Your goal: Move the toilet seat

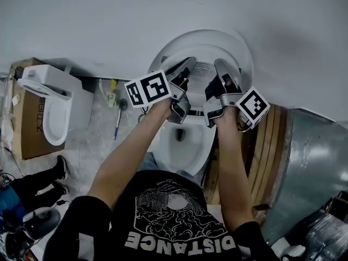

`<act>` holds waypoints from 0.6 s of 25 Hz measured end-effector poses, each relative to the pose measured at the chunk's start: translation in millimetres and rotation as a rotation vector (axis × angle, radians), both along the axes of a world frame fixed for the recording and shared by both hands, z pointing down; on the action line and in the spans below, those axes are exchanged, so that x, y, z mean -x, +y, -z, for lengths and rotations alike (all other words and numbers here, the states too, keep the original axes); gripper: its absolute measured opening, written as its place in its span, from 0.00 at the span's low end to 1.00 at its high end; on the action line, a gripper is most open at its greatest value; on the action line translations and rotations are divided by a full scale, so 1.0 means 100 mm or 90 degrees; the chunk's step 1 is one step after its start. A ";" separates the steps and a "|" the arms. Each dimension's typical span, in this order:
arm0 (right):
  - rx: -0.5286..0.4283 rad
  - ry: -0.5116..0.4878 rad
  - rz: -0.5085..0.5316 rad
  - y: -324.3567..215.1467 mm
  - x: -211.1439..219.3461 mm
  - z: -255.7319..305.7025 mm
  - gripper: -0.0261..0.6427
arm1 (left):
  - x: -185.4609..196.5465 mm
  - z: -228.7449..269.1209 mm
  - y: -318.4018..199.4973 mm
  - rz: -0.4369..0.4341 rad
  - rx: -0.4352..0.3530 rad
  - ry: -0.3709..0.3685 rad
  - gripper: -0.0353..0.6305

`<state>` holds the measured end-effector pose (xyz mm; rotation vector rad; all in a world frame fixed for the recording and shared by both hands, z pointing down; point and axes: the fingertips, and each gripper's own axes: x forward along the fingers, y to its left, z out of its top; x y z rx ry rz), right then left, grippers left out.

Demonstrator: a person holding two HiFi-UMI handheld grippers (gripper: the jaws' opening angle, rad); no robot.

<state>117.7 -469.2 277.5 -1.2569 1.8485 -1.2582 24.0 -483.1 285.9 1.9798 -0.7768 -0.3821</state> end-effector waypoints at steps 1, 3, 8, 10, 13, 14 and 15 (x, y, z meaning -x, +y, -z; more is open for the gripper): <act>-0.004 0.004 0.004 0.01 0.01 0.02 0.11 | 0.01 0.02 0.02 0.001 -0.003 -0.004 0.11; -0.009 0.016 0.011 0.03 0.03 0.04 0.11 | 0.01 0.04 0.04 0.003 -0.009 -0.010 0.11; -0.016 -0.002 0.041 0.05 0.17 0.04 0.11 | -0.03 0.02 0.09 0.011 -0.019 -0.046 0.11; -0.016 0.003 0.054 0.08 0.21 0.04 0.11 | -0.06 0.03 0.14 0.014 -0.025 -0.064 0.11; -0.008 0.040 0.066 0.23 0.19 0.07 0.11 | -0.11 0.12 0.29 0.022 -0.041 -0.089 0.10; -0.010 0.055 0.070 0.30 0.17 0.10 0.11 | -0.14 0.15 0.36 0.024 -0.049 -0.100 0.10; -0.020 0.065 0.076 0.38 0.16 0.14 0.11 | -0.18 0.18 0.45 0.026 -0.057 -0.111 0.10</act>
